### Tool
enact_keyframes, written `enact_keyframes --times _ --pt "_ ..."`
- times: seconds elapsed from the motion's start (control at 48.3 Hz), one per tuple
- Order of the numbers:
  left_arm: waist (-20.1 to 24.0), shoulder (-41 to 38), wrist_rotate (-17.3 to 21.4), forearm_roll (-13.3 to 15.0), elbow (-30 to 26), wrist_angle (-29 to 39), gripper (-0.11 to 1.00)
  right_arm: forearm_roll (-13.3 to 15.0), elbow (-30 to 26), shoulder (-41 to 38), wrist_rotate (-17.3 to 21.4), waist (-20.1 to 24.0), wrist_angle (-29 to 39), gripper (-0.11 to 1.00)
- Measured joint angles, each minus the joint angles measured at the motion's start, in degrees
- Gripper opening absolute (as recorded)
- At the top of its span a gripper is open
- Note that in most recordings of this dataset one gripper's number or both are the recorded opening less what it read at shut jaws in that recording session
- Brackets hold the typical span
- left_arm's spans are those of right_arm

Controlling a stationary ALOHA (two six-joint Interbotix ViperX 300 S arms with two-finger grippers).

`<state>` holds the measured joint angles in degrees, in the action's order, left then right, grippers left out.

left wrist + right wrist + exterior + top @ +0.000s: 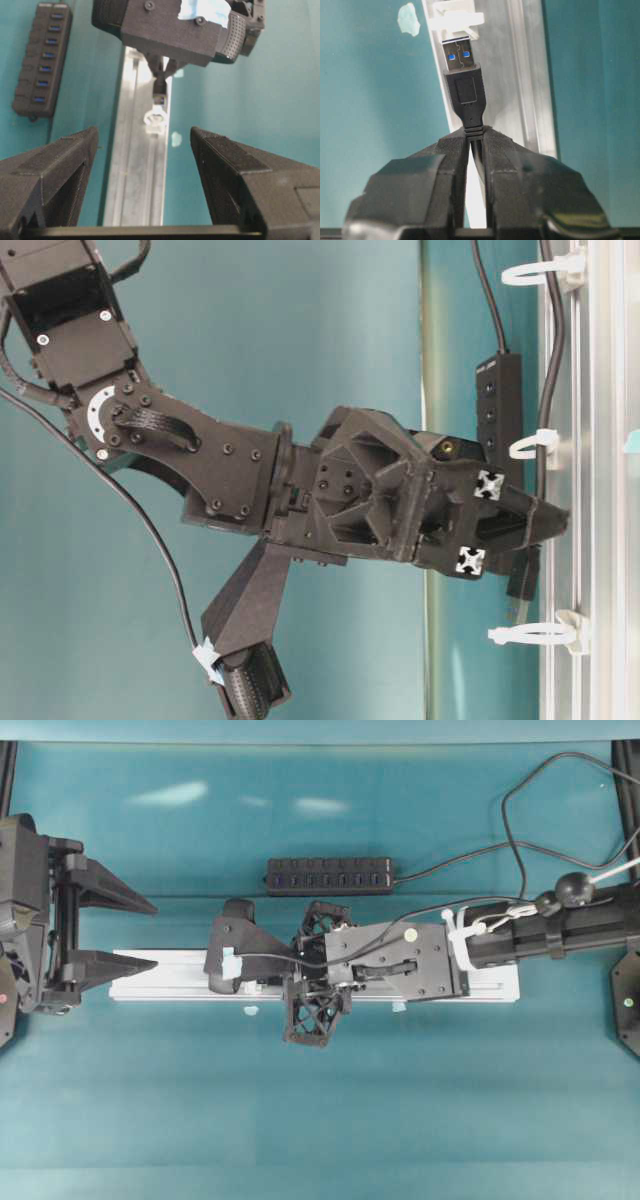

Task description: Pass the USB cable through three rings with both arms.

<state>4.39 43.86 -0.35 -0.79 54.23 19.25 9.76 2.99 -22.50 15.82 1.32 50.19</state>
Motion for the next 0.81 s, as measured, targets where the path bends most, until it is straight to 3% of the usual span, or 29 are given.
enact_keyframes --times 0.807 --pt "0.0 0.9 -0.1 -0.1 0.1 0.0 0.79 0.0 -2.5 -2.5 0.0 0.0 -4.0 -0.09"
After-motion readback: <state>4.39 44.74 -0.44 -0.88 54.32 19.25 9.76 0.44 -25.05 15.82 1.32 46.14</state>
